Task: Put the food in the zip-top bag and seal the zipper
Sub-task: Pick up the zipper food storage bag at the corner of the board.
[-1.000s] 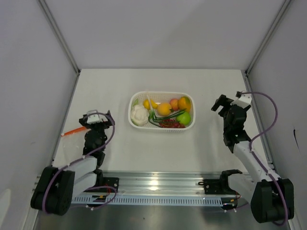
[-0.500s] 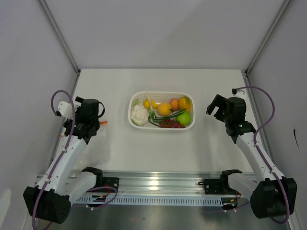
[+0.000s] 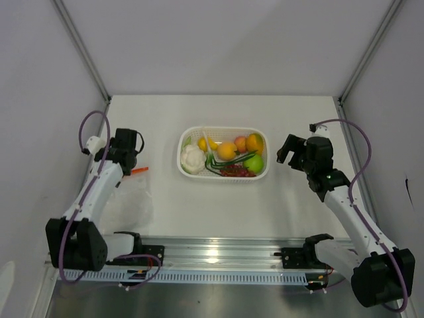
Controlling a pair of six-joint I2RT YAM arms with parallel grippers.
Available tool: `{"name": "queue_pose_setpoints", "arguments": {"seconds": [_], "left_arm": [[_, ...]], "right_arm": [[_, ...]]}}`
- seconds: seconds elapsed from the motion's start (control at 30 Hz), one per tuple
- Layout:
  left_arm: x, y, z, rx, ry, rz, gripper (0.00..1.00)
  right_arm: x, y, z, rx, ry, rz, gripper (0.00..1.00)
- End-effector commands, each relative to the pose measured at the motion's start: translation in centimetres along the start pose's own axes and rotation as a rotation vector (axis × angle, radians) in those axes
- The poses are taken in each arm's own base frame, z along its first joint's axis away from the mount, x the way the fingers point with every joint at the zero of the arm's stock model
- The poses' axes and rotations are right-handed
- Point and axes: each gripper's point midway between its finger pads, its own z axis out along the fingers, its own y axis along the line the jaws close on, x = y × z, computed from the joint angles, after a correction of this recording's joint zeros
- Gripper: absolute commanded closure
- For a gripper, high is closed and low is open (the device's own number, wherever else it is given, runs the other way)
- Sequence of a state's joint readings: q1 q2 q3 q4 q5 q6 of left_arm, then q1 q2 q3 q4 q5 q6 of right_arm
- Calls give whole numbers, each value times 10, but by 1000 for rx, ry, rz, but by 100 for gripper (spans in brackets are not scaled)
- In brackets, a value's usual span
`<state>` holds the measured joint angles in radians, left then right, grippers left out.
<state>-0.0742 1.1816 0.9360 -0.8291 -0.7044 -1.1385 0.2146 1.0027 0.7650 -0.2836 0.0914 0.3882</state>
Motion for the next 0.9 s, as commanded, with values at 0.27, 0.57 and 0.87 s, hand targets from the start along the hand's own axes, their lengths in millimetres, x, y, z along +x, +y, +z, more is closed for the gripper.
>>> {"name": "queue_pose_setpoints", "arguments": {"seconds": [0.27,0.57,0.87], "left_arm": [[23,-7,35,-205,288,-78,3],[28,-11,71,-348,357,-75,1],[41,12,85,-539,451,-51,3]], "right_arm": [[-6,20,-7,-34,-17,-70,1],[-4,22,-10,-49,-31,-76,1],[-3,23,-8,-53,-27,-78,1]]}}
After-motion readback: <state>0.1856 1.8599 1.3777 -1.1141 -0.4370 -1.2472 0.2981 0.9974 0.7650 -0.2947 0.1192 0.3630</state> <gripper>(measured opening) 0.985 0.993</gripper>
